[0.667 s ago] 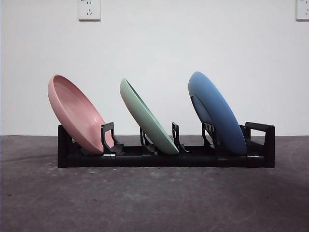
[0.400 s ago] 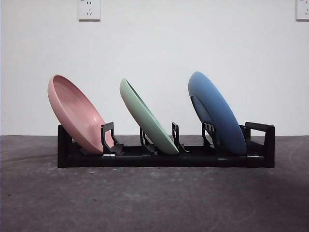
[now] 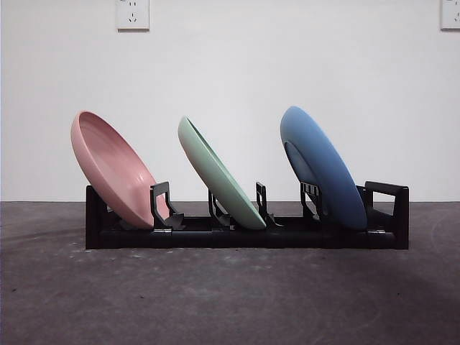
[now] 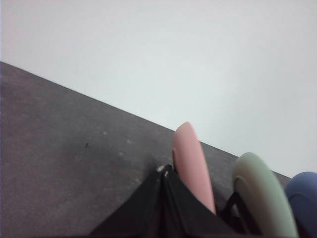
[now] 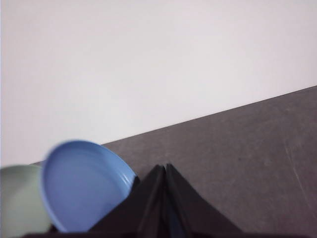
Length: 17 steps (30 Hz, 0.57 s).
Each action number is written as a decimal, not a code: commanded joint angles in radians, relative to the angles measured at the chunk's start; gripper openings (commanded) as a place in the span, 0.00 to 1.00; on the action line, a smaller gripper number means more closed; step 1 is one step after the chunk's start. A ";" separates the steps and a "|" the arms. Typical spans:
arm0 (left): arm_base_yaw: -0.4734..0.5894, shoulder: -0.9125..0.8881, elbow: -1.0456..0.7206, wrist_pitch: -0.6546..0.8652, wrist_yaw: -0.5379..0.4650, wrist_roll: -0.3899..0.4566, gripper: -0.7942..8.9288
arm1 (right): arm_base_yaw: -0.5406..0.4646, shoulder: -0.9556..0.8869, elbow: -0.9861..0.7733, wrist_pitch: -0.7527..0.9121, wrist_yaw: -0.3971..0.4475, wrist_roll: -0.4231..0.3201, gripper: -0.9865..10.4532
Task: Place the plate
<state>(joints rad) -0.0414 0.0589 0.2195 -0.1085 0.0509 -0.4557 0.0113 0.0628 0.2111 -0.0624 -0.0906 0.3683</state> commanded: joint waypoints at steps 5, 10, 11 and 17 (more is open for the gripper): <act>0.002 0.196 0.292 -0.284 0.048 0.102 0.09 | 0.000 0.205 0.261 -0.225 -0.132 0.005 0.10; 0.002 0.371 0.498 -0.479 0.068 0.154 0.09 | 0.000 0.399 0.442 -0.385 -0.231 -0.006 0.10; 0.002 0.401 0.531 -0.510 0.074 0.164 0.09 | 0.000 0.434 0.476 -0.419 -0.249 -0.021 0.10; 0.001 0.602 0.723 -0.715 0.146 0.238 0.09 | 0.010 0.647 0.687 -0.642 -0.322 -0.163 0.10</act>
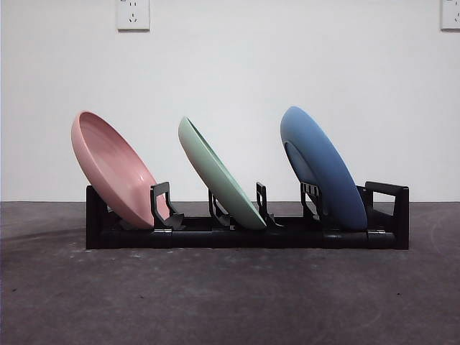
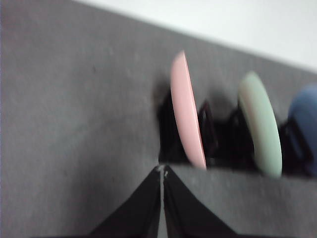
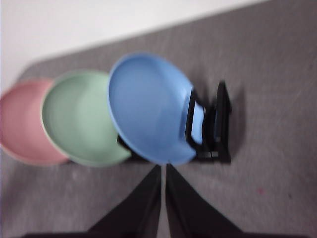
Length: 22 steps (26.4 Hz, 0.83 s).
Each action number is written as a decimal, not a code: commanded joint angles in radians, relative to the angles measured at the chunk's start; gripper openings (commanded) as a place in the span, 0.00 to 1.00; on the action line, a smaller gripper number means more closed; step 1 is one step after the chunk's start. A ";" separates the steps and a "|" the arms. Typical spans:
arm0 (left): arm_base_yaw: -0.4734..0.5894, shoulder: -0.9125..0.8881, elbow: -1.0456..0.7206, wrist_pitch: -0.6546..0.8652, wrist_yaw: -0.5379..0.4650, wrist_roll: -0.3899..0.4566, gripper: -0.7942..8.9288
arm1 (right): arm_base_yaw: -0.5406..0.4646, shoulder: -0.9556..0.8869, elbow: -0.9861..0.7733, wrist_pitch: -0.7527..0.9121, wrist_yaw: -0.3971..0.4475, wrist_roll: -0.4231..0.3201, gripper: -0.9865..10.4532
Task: Place the plate
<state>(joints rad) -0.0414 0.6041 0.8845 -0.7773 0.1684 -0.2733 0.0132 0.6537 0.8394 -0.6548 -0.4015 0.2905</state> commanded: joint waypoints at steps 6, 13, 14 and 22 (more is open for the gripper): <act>-0.005 0.243 0.216 -0.239 0.077 0.134 0.09 | 0.069 0.233 0.232 -0.209 -0.009 -0.154 0.10; -0.016 0.344 0.286 -0.249 0.077 0.159 0.36 | 0.161 0.425 0.362 -0.307 0.031 -0.226 0.40; -0.016 0.343 0.286 -0.249 0.077 0.159 0.37 | 0.169 0.427 0.362 -0.310 0.038 -0.225 0.44; -0.016 0.340 0.286 -0.246 0.077 0.157 0.37 | 0.240 0.521 0.426 -0.319 0.043 -0.131 0.43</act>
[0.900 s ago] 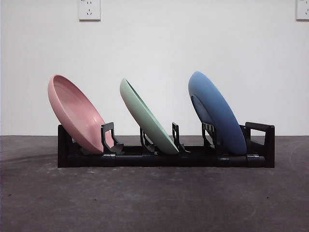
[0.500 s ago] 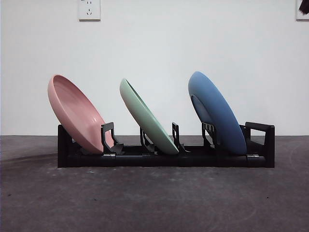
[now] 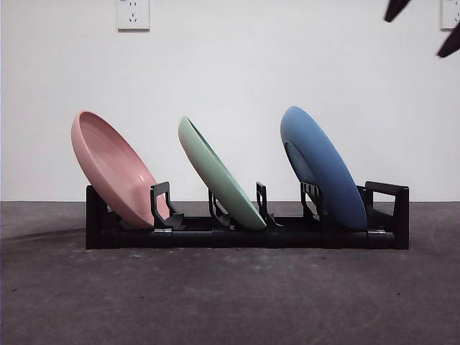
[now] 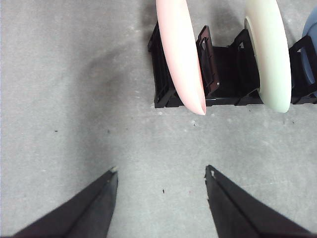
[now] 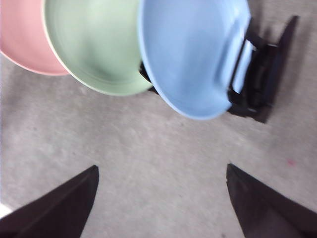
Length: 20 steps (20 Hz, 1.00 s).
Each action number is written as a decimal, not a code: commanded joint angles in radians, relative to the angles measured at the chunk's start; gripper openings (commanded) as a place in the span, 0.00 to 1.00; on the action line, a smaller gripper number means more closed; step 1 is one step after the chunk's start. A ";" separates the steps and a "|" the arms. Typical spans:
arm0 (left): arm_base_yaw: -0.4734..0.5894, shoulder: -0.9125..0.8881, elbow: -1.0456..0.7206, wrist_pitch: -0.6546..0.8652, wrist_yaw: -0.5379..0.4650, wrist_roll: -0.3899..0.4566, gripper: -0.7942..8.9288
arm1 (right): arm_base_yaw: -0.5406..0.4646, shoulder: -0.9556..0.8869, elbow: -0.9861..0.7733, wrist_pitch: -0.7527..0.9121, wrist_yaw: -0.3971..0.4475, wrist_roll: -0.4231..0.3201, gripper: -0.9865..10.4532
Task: Place the plate
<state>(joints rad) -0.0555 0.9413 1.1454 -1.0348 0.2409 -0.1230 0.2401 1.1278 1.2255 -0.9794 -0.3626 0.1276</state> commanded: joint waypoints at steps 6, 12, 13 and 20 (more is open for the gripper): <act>-0.002 0.003 0.025 0.015 0.005 0.006 0.37 | 0.068 0.300 0.246 0.042 0.003 0.029 0.37; -0.002 0.003 0.025 0.030 0.005 0.007 0.37 | 0.119 0.530 0.428 0.100 0.001 0.027 0.37; -0.002 0.003 0.025 0.030 0.005 0.007 0.37 | 0.126 0.554 0.442 0.114 0.000 0.026 0.37; -0.002 0.003 0.025 0.029 0.005 0.007 0.37 | 0.156 0.653 0.469 0.160 0.030 0.026 0.33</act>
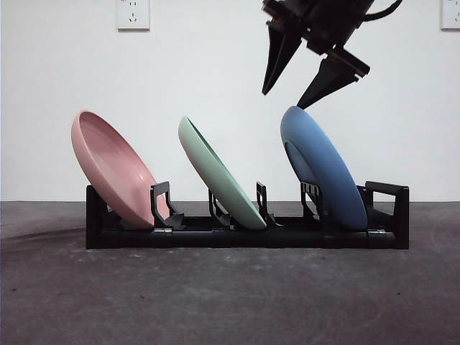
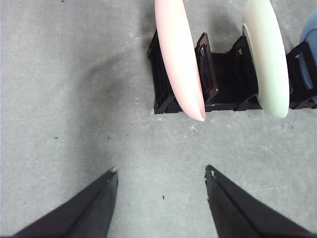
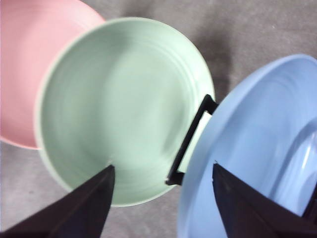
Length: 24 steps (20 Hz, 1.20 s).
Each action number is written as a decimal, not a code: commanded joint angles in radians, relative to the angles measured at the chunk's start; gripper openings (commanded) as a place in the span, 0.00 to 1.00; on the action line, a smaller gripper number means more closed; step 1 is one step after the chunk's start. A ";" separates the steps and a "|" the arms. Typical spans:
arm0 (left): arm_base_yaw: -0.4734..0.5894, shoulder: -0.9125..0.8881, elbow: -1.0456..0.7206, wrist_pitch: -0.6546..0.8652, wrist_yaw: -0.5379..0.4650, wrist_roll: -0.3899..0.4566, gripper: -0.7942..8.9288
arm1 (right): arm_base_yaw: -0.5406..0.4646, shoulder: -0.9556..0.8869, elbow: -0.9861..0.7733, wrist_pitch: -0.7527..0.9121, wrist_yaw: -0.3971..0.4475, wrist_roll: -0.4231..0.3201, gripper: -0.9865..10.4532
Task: Place the plate
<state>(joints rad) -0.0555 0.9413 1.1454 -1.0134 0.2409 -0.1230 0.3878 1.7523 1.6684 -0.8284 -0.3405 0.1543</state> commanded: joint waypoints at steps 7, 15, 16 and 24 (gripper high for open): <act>-0.002 0.003 0.025 0.008 0.005 0.007 0.37 | 0.009 0.047 0.026 0.011 0.008 -0.001 0.09; -0.002 0.003 0.025 0.008 0.005 0.007 0.37 | 0.009 0.006 0.093 -0.026 -0.037 0.003 0.09; -0.002 0.003 0.025 0.008 0.005 0.007 0.37 | 0.008 -0.005 0.114 -0.040 -0.057 0.003 0.09; -0.002 0.003 0.025 0.008 0.005 0.007 0.37 | 0.047 -0.128 0.286 -0.217 -0.162 -0.103 0.09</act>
<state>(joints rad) -0.0555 0.9413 1.1454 -1.0134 0.2409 -0.1230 0.4259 1.6188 1.9282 -1.0557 -0.4953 0.0978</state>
